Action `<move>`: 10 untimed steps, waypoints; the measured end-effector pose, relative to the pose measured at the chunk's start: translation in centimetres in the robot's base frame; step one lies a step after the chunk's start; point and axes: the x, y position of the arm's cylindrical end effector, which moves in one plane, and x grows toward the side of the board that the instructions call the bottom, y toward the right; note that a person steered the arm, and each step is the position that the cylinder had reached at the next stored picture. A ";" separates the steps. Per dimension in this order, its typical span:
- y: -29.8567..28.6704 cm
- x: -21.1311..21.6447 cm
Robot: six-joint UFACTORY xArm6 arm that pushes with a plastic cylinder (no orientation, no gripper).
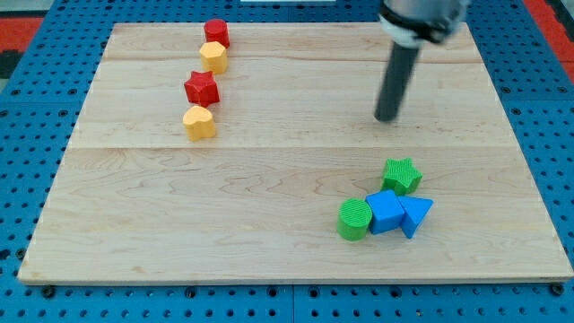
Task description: Push the red circle along with the yellow hexagon to the bottom center
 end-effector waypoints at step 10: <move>-17.0 -2.9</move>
